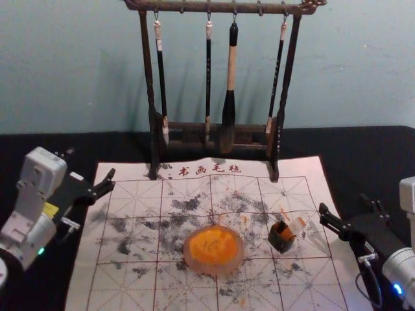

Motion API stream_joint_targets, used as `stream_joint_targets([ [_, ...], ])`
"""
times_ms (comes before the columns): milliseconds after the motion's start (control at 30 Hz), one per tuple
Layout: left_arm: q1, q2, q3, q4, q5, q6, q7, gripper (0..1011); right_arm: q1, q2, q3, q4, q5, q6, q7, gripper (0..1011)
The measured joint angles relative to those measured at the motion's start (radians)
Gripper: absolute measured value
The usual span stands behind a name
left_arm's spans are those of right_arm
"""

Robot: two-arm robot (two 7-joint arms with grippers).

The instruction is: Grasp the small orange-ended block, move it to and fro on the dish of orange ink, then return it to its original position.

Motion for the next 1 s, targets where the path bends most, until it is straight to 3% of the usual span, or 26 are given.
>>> stream_joint_targets([
  [1000, 0.000, 0.000, 0.000, 0.000, 0.000, 0.000, 0.000, 1001, -0.001, 0.002, -0.003, 0.000, 0.000, -0.003, -0.003, 1000],
])
